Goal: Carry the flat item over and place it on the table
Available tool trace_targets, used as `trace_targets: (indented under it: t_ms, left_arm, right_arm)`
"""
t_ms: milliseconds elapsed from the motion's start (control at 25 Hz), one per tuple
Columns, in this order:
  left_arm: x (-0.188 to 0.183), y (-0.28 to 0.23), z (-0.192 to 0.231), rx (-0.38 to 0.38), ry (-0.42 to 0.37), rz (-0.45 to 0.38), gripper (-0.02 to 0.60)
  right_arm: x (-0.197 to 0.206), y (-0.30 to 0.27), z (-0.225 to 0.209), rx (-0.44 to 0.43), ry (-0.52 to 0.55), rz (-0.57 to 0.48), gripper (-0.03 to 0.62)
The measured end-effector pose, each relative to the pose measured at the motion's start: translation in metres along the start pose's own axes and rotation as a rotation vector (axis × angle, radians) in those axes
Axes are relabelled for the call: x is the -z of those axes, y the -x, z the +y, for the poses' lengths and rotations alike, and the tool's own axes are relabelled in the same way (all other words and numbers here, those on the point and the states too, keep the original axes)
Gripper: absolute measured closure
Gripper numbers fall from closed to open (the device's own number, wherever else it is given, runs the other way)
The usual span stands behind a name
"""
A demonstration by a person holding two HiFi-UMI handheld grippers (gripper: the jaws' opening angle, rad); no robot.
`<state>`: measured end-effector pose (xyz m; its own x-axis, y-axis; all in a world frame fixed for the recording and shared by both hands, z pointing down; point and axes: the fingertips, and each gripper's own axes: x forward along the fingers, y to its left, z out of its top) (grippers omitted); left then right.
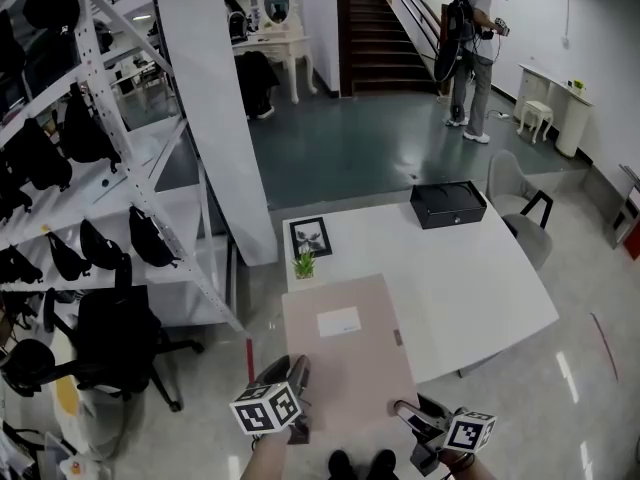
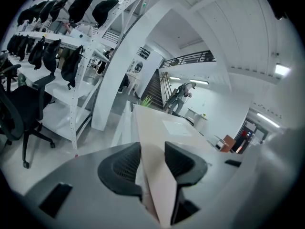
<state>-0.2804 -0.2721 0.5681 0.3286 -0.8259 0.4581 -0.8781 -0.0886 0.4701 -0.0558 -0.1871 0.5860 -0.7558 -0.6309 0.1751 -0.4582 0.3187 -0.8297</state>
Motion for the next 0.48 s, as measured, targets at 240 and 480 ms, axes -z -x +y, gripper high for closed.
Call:
trace_targets:
  t_ms: [240,480]
  left_arm:
    - [0.003,-0.007,-0.001,-0.019,-0.007,0.021,0.42]
    - [0.007,-0.013,0.003,-0.04,-0.005,0.046,0.422]
  right_arm:
    - [0.001,0.0,-0.008,0.014,-0.021,0.014,0.258]
    - [0.0,-0.003,-0.015,0.022,-0.029,0.026,0.258]
